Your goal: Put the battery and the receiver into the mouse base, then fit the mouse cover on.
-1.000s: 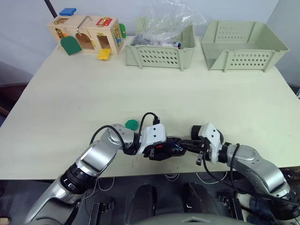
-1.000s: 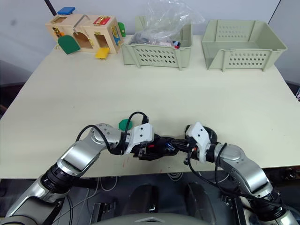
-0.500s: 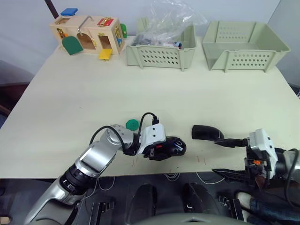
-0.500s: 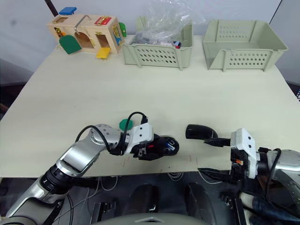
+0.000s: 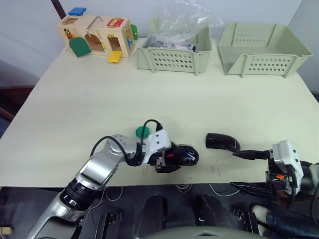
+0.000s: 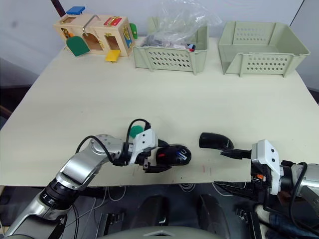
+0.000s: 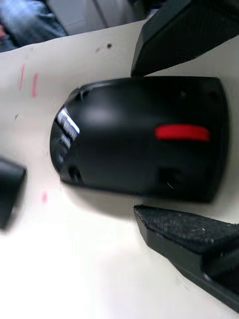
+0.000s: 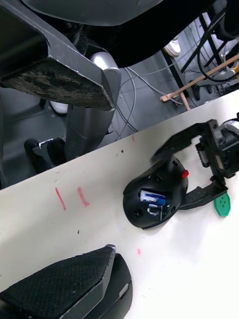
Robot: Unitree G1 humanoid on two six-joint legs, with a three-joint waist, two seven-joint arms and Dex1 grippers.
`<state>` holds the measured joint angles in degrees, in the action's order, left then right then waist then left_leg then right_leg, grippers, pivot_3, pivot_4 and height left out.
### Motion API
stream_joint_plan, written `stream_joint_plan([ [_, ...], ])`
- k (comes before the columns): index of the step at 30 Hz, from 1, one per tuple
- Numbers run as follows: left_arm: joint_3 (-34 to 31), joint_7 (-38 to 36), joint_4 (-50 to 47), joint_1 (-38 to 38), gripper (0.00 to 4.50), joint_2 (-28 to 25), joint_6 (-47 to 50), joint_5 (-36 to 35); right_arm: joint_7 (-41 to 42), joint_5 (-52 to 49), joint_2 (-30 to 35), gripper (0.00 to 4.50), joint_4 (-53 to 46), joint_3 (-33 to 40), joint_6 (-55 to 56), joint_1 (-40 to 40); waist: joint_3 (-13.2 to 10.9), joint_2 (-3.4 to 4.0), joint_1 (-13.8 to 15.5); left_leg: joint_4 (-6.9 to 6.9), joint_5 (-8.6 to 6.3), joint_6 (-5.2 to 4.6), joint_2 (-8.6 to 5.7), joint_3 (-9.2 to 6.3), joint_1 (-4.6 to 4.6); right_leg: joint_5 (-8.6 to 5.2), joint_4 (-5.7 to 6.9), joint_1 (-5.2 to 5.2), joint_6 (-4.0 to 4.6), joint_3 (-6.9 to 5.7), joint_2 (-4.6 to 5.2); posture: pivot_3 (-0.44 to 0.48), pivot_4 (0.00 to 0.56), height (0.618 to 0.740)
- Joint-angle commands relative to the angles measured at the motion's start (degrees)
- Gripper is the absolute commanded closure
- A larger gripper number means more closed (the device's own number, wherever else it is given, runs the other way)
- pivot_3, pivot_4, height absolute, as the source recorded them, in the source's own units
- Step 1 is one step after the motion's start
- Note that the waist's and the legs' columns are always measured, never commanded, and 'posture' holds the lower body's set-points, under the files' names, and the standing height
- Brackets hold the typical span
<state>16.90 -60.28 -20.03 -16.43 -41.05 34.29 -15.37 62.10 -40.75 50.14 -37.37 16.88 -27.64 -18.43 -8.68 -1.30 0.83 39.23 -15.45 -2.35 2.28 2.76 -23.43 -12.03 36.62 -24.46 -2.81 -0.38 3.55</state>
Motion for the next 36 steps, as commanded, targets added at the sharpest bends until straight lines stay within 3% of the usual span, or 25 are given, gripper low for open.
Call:
stream_joint_plan([
  [1, -10.2, -1.8, -3.8, 4.0, 0.09, -2.5, -1.7, -6.2, 0.6, -0.8, 0.3, 0.00, 0.1, 2.9, 1.1, 0.3, 0.0, 0.01, -0.1, 0.00, 0.00, 0.00, 0.00, 0.01, 0.01, 0.00, 0.00, -0.01, 0.00, 0.00, 0.00, 0.000, 0.150, 0.740],
  [4, -17.5, -3.0, -6.7, 9.9, 0.09, -4.0, -1.9, -11.2, 1.4, -0.3, 0.6, 0.00, 1.8, 3.5, 1.6, 0.7, 0.0, 0.03, 0.0, -0.01, 0.00, 0.00, 0.02, 0.01, 0.02, 0.00, 0.00, -0.01, 0.01, 0.00, 0.01, 0.000, 0.150, 0.740],
  [5, -20.5, -2.5, -7.9, 12.6, 0.09, -3.5, -3.7, -12.1, 1.8, 0.1, 0.9, 0.00, 2.4, 3.5, 1.9, 0.9, 0.0, 0.02, -0.1, 0.00, 0.00, 0.00, 0.02, 0.02, 0.01, -0.01, 0.00, 0.00, 0.02, 0.00, 0.02, 0.000, 0.150, 0.740],
  [7, -27.3, -3.8, -8.4, 16.6, 0.09, 0.7, -5.6, -20.9, 1.9, 1.2, 1.4, 0.00, 3.5, 3.4, 2.1, 1.5, -0.1, 0.08, 0.0, 0.00, 0.00, 0.01, 0.01, 0.06, 0.01, -0.02, -0.04, 0.00, 0.04, 0.01, 0.08, 0.000, 0.150, 0.740],
  [12, -35.2, -12.9, -9.1, 24.1, 0.09, -4.7, -4.8, -28.5, 0.6, 6.0, 3.8, 0.00, 7.5, 0.5, 1.9, 6.5, -0.1, 0.04, 0.0, 0.06, 0.00, 0.01, 0.00, 0.04, -0.01, -0.05, -0.01, 0.00, 0.08, -0.07, 0.11, 0.000, 0.150, 0.740],
  [18, -38.3, -14.0, -9.5, 29.3, 0.09, -3.9, -7.9, -30.5, -1.4, 10.0, 5.8, 0.00, 12.1, -5.0, -1.5, 14.3, -0.1, 0.06, -0.3, 0.06, 0.00, 0.01, -0.03, 0.09, -0.05, -0.05, -0.08, 0.00, 0.09, -0.03, 0.13, 0.000, 0.150, 0.740],
  [25, -36.4, -13.0, -9.3, 30.4, 0.09, -3.1, -10.1, -29.2, -0.5, 14.7, 6.0, 0.00, 21.0, -13.5, -3.6, 24.6, -0.1, 0.10, 0.2, 0.05, 0.00, 0.01, -0.03, 0.08, -0.06, -0.05, -0.07, -0.01, 0.10, -0.08, 0.11, 0.000, 0.150, 0.740],
  [36, -33.3, -12.1, -8.8, 28.4, 0.09, -2.5, -12.3, -28.0, 6.3, 21.9, 0.9, 0.00, 37.6, -22.6, 6.5, 35.4, -0.1, 0.14, 0.0, 0.06, 0.00, 0.02, -0.03, 0.15, -0.07, -0.03, -0.06, -0.01, 0.11, -0.10, 0.08, 0.000, 0.150, 0.740],
])
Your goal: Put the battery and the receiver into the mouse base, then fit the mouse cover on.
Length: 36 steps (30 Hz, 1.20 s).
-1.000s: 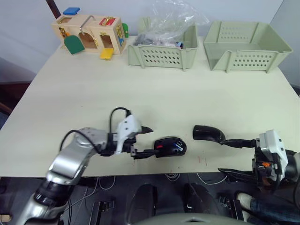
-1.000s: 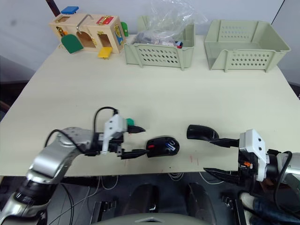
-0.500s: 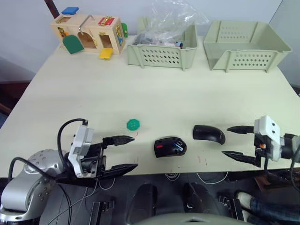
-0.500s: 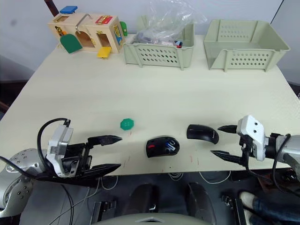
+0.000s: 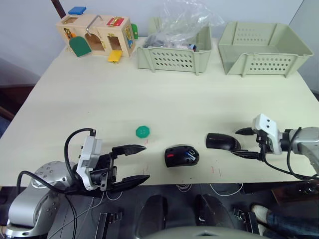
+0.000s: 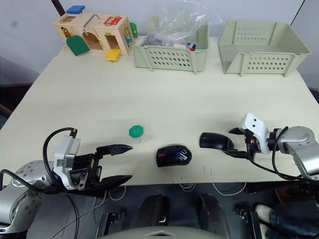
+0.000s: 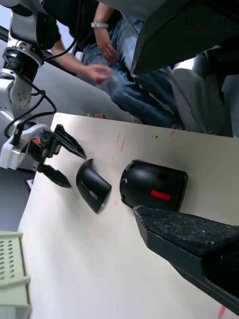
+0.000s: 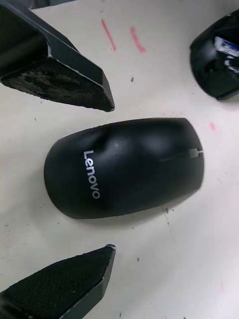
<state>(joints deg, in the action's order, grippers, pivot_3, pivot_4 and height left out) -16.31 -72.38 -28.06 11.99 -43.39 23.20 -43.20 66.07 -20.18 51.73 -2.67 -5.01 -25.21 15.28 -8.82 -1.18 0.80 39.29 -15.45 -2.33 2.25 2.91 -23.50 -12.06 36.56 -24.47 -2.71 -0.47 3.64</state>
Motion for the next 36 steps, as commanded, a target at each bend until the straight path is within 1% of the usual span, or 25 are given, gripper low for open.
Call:
stream_joint_plan([
  [1, -0.3, -0.1, -0.9, 0.3, 0.09, -0.2, -1.4, -0.2, 3.0, 1.4, -1.0, 0.00, 3.8, -0.8, 4.6, 2.0, 0.0, 0.01, 0.0, 0.00, 0.00, 0.00, 0.00, 0.01, 0.00, 0.00, 0.01, 0.01, 0.00, 0.01, 0.00, 0.000, 0.150, 0.740],
  [5, -1.1, -0.2, -1.1, 1.2, 0.09, -0.6, -1.7, -0.4, 5.5, 1.2, -1.1, 0.00, 5.4, -0.7, 5.5, 2.7, 0.0, 0.03, -0.1, 0.00, 0.00, 0.00, 0.00, 0.00, -0.01, 0.02, 0.00, 0.00, -0.05, 0.01, 0.01, 0.000, 0.150, 0.740],
  [13, -1.4, -0.3, -1.0, 1.7, 0.09, -0.9, -2.2, -0.5, 6.8, 1.4, -1.5, 0.00, 5.8, -0.4, 5.7, 3.4, 0.0, 0.03, 0.0, 0.00, 0.00, 0.00, 0.00, -0.02, 0.01, 0.01, 0.01, 0.00, -0.02, 0.01, 0.00, 0.000, 0.150, 0.740],
  [36, -1.8, -1.7, 0.3, 2.4, 0.09, -0.2, -4.3, -0.6, 7.5, 2.5, -2.3, 0.00, 7.6, -0.3, 6.8, 4.2, 0.0, 0.04, 0.0, 0.00, 0.00, 0.00, 0.00, 0.02, 0.01, 0.01, 0.01, 0.00, -0.02, 0.00, 0.01, 0.000, 0.150, 0.740],
])
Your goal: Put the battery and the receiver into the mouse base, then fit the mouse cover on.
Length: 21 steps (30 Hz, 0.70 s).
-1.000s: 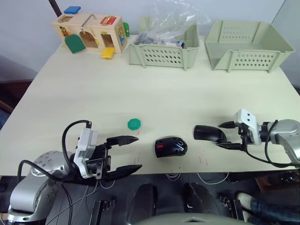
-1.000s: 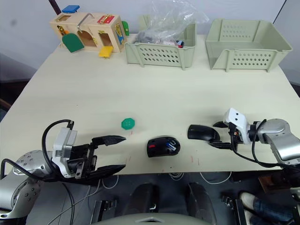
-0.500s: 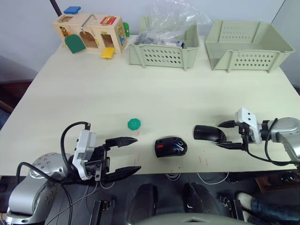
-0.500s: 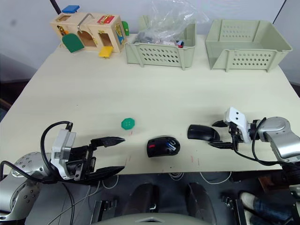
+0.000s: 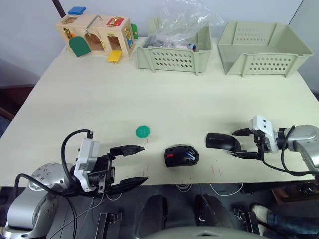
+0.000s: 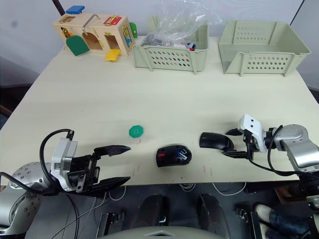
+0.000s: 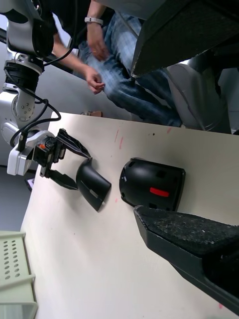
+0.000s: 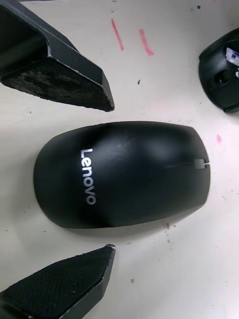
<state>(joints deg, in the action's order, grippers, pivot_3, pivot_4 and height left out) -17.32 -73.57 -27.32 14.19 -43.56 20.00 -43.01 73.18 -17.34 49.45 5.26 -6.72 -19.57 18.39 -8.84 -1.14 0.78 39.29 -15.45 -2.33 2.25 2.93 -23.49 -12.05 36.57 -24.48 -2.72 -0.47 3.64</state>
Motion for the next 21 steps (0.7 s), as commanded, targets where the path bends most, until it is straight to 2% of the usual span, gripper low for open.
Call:
stream_joint_plan([
  [1, -0.8, -0.5, -0.4, 0.3, 0.09, 0.0, -1.2, -0.8, 0.5, -0.4, -0.1, 0.00, -0.3, 1.5, 1.2, 1.0, 0.0, 0.00, 0.0, 0.00, 0.00, 0.00, 0.00, 0.00, 0.00, 0.00, 0.00, 0.00, 0.00, 0.00, 0.00, 0.000, 0.150, 0.740],
  [21, -0.2, -0.5, 0.0, 0.5, 0.09, 0.1, -2.3, -0.5, 0.5, -0.2, -0.8, 0.00, 1.3, 2.2, 3.6, 0.3, 0.0, 0.00, 0.0, 0.00, 0.00, 0.00, 0.00, 0.01, 0.00, 0.00, 0.00, 0.00, 0.00, 0.00, 0.00, 0.000, 0.150, 0.740],
])
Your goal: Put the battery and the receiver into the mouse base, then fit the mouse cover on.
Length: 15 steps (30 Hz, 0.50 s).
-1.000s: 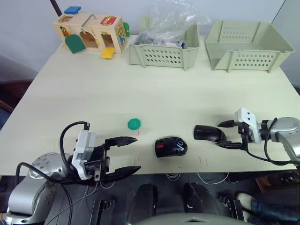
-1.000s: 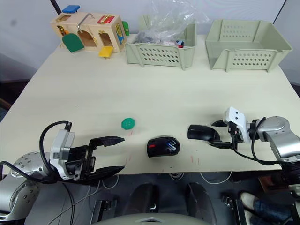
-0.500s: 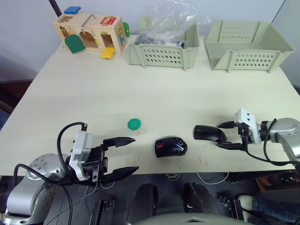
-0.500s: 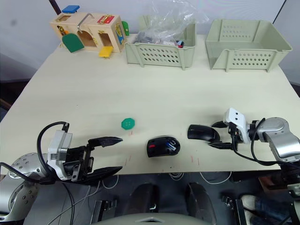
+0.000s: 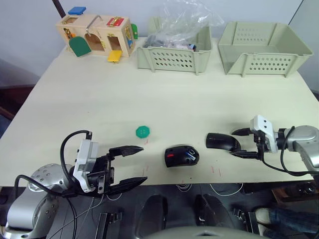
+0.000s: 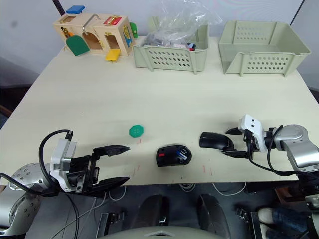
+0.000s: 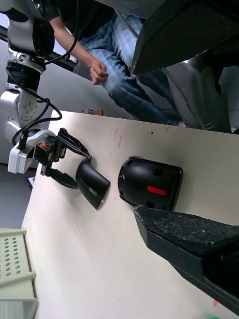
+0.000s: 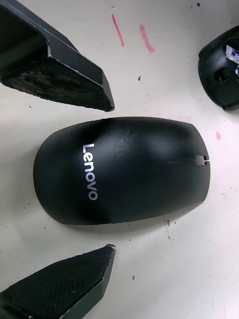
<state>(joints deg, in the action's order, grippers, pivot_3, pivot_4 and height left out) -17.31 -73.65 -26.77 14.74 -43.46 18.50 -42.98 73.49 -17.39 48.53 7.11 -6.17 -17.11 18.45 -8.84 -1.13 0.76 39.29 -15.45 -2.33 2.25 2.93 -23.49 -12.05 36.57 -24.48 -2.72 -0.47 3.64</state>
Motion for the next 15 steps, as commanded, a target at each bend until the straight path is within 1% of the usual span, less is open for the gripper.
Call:
stream_joint_plan([
  [1, -0.1, -0.3, -0.5, -0.1, 0.09, 0.0, -0.9, -0.6, 0.2, -0.1, 0.0, 0.00, -0.5, 1.6, 1.3, 0.2, 0.0, 0.00, 0.0, 0.00, 0.00, 0.00, 0.00, 0.00, 0.00, 0.00, 0.00, 0.00, 0.00, 0.00, 0.00, 0.000, 0.150, 0.740],
  [11, 0.0, -0.2, -0.4, -0.1, 0.09, 0.1, -1.1, -0.4, -0.1, 0.4, -0.5, 0.00, -0.2, 1.4, 1.9, 0.3, 0.0, 0.00, 0.0, 0.00, 0.00, 0.00, 0.00, 0.00, 0.00, 0.00, 0.00, 0.00, 0.00, 0.00, 0.00, 0.000, 0.150, 0.740],
  [12, 0.1, -0.2, -0.4, -0.1, 0.00, 0.1, -1.1, -0.4, -0.3, 0.4, -0.5, 0.51, -0.2, 1.4, 1.9, 0.3, 0.0, 0.00, 0.0, 0.00, 0.00, 0.00, 0.00, 0.00, 0.00, 0.00, 0.00, 0.00, 0.00, 0.00, 0.00, 0.000, 0.150, 0.740],
  [14, 0.1, -0.2, -0.4, 0.1, 0.00, 0.2, -1.2, -0.3, -0.2, 0.4, -0.4, 0.98, -0.7, 1.5, 1.8, 0.1, 0.0, 0.00, 0.0, 0.00, 0.00, 0.00, 0.00, 0.00, 0.00, 0.00, 0.00, 0.00, 0.00, 0.00, 0.00, 0.000, 0.150, 0.740],
  [15, 0.1, -0.3, -0.4, 0.1, 0.00, 0.2, -1.2, -0.3, -0.2, 0.4, -0.4, 0.98, -0.8, 1.5, 1.8, 0.0, 0.0, 0.00, 0.0, 0.00, 0.00, 0.00, 0.00, 0.01, 0.00, 0.00, 0.00, 0.00, 0.00, 0.00, 0.00, 0.000, 0.150, 0.740],
])
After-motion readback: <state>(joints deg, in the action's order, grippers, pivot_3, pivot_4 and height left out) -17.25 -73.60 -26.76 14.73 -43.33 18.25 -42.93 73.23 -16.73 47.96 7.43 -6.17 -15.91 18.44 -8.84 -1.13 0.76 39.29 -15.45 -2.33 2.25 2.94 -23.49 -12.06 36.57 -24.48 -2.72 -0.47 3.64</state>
